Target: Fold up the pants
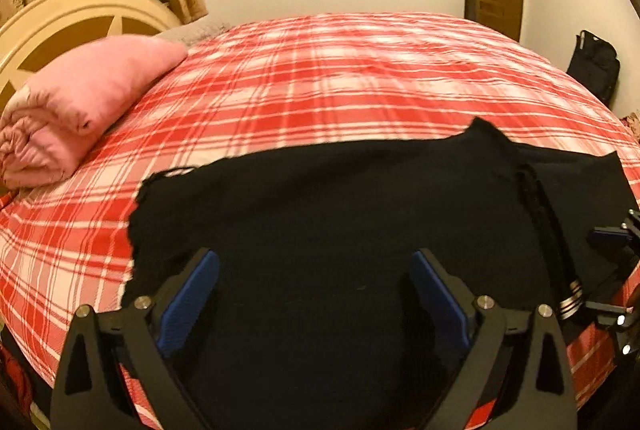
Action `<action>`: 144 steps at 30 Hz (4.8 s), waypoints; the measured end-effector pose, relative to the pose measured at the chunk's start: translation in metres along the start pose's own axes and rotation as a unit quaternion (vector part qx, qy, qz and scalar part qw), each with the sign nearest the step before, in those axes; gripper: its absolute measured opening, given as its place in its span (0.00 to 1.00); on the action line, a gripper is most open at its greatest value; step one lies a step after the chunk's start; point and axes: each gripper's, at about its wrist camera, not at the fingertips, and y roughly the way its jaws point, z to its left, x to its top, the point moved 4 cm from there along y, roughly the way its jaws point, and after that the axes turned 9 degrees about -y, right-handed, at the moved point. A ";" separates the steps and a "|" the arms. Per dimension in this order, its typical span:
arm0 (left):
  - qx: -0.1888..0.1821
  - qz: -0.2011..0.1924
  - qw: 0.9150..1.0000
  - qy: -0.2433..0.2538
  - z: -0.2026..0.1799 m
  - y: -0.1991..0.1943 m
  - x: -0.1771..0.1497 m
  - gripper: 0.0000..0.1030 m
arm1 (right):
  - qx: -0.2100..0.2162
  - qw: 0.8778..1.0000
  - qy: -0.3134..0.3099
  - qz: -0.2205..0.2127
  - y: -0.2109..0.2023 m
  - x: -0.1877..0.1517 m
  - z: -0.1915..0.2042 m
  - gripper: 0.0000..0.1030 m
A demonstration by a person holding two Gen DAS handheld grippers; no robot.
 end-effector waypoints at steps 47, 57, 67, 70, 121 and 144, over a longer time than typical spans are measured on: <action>-0.186 -0.015 0.966 -0.179 0.098 -0.016 0.009 0.23 | -0.034 0.990 0.079 -0.114 -0.077 -0.011 -0.038 0.79; -0.246 -0.079 0.960 -0.105 0.023 -0.080 0.060 0.22 | -0.075 0.982 0.132 -0.117 -0.110 -0.030 -0.081 0.79; -0.330 -0.073 0.941 0.031 -0.117 -0.117 0.082 0.22 | -0.124 0.955 0.243 -0.120 -0.148 -0.088 -0.157 0.79; -0.341 -0.054 0.935 0.077 -0.163 -0.112 0.074 0.22 | -0.111 0.942 0.293 -0.119 -0.145 -0.106 -0.177 0.79; -0.151 0.027 0.988 0.026 -0.175 0.021 0.003 0.91 | -0.079 0.938 0.319 -0.107 -0.140 -0.091 -0.187 0.51; -0.136 0.030 0.989 0.056 -0.171 0.009 -0.008 0.98 | -0.076 0.988 0.135 -0.007 -0.070 -0.030 -0.120 0.53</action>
